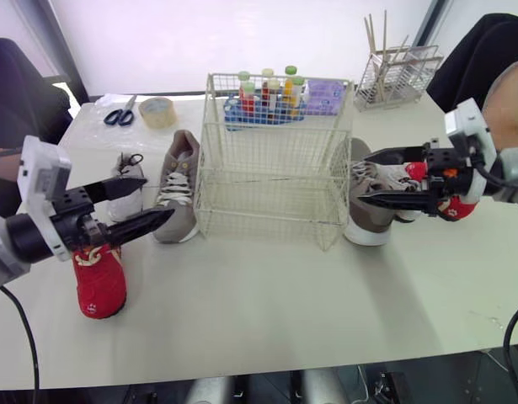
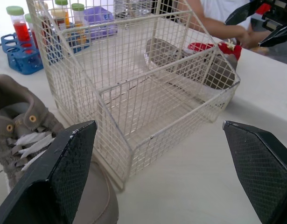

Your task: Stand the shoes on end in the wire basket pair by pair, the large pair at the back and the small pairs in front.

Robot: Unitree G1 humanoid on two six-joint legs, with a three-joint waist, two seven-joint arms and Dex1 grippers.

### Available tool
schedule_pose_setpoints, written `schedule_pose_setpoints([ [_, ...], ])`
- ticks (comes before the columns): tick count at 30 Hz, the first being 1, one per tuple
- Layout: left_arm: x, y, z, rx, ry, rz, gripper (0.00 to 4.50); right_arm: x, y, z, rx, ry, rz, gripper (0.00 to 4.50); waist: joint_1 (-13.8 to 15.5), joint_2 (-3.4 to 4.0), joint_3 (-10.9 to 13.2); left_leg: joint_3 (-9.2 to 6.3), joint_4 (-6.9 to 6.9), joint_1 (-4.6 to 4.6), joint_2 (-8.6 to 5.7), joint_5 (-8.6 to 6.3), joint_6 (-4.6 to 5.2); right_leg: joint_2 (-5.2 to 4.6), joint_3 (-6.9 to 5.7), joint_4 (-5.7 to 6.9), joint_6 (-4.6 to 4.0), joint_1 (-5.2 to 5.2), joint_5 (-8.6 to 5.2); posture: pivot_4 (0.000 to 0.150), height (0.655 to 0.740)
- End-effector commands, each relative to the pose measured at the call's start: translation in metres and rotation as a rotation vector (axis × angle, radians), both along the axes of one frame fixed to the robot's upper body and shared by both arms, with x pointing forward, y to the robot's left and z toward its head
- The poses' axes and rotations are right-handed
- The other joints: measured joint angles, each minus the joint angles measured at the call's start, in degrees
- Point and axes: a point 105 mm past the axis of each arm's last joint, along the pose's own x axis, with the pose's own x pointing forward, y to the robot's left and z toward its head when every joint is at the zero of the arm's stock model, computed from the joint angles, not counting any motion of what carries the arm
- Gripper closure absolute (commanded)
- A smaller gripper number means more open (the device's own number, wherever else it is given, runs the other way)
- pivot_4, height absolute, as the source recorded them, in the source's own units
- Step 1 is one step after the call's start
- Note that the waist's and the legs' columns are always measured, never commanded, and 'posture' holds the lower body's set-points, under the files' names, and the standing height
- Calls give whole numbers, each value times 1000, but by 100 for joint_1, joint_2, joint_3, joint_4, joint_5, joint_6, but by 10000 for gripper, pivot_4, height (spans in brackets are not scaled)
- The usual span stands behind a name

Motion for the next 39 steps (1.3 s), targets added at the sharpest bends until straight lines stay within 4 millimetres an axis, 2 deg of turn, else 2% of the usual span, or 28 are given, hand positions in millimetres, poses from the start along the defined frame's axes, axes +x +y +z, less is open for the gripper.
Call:
schedule_pose_setpoints([
  [1, -2, -5, 4, -7, -35, -21, 0, -2, -1, 12, -16, -55, -1, 259, -1, 0, 0, 0, -1, 0, 0, 0, 0, 0, 0, 0, 0, 0, 0, 1500, 7400],
  [6, -3, -7, 3, -29, -38, -24, 0, -7, -3, 11, -19, -50, -15, 259, 0, 0, 0, 0, -2, 0, 0, 0, 0, 0, 0, 0, 0, 0, 0, 1500, 7400],
  [16, 8, -12, 4, -39, -60, -59, 0, -20, 9, 1, -93, -43, 28, 259, 4, 0, 0, 0, -2, 0, 0, 0, 0, 0, 0, 0, 0, 0, 0, 1500, 7400],
  [23, 17, -21, 5, -50, -80, -101, 0, -32, 41, -7, -143, -60, 106, 259, 6, 0, 0, 0, 0, 0, 0, 0, 0, 0, 0, 1, 0, 1, 0, 1500, 7400],
  [25, 18, -21, 6, -54, -84, -107, 0, -31, 49, -13, -170, -77, 113, 259, 3, -1, 0, 0, 0, 0, 0, 0, 0, 0, 0, 0, 1, 1, 0, 1500, 7400],
  [28, 20, -23, 6, -57, -88, -106, 0, -27, 64, -33, -258, -108, 87, 259, -3, -1, 0, 0, 0, 0, 0, 0, 0, 0, 0, 1, 1, -2, 0, 1500, 7400],
  [32, 20, -26, 5, -52, -87, -118, 0, -20, 74, -53, -331, -129, 58, 259, 11, -3, -1, 0, 2, 0, 0, 1, -1, 0, 0, 1, 1, 0, 0, 1500, 7400],
  [39, 19, -28, 3, -38, -82, -125, 0, -7, 73, -69, -451, -177, -4, 259, 4, -3, -1, 0, 6, 0, -3, 2, -1, 2, -1, 1, 1, 1, 0, 1500, 7400],
])
